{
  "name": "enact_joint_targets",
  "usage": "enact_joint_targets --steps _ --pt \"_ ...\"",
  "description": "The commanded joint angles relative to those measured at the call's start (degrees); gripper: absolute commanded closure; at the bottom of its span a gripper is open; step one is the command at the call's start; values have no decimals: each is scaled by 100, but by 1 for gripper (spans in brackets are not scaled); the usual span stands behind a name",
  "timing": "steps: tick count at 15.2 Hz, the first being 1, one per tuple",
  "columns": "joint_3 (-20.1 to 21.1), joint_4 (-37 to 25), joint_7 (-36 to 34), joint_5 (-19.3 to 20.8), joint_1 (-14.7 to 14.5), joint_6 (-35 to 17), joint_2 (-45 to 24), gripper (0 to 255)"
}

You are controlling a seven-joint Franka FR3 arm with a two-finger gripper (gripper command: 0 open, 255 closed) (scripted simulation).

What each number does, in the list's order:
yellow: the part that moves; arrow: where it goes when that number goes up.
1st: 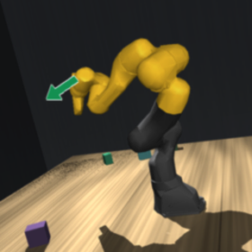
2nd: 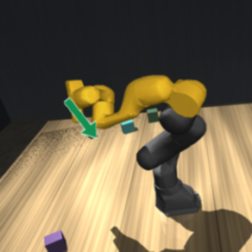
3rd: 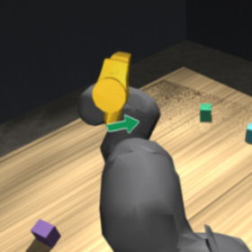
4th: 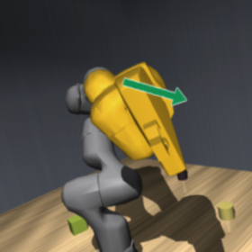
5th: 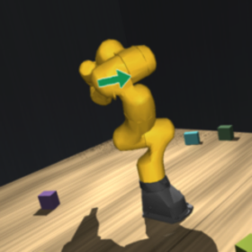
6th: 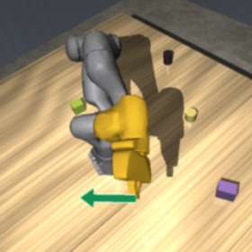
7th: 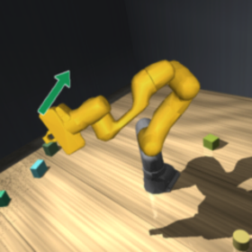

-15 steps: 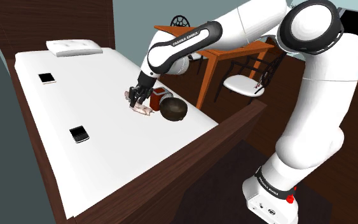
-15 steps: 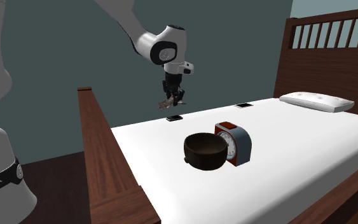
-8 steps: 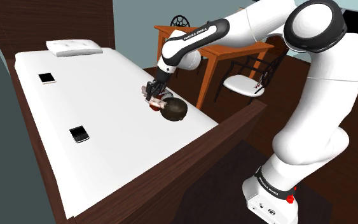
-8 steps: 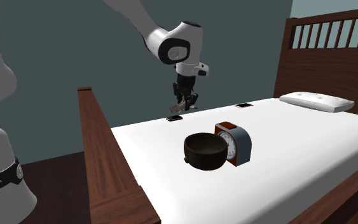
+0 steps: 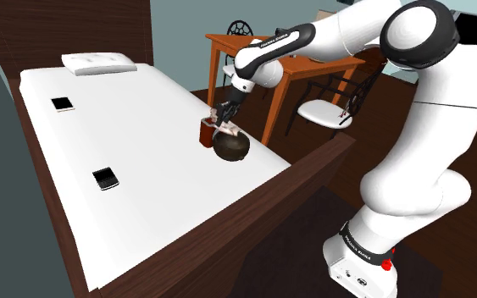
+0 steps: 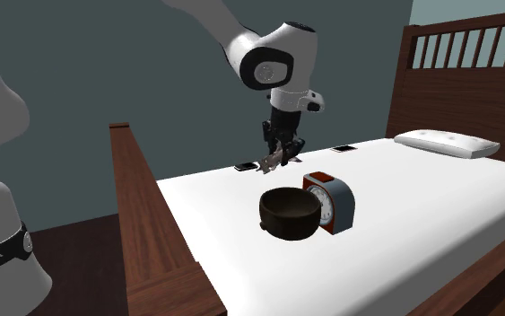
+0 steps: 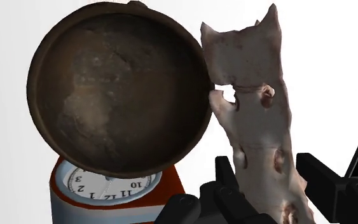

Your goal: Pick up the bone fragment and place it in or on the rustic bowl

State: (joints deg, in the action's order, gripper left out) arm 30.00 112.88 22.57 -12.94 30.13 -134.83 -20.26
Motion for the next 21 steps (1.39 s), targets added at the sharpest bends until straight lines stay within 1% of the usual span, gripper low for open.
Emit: enact_joint_targets --steps 1,4,18,21 --pt "-76 -143 209 20 149 136 -78 255" --pt "-222 -434 572 66 423 407 -230 255" --pt "-360 -261 692 235 279 -425 -938 255" --pt "-362 -260 694 238 277 -437 -950 255"
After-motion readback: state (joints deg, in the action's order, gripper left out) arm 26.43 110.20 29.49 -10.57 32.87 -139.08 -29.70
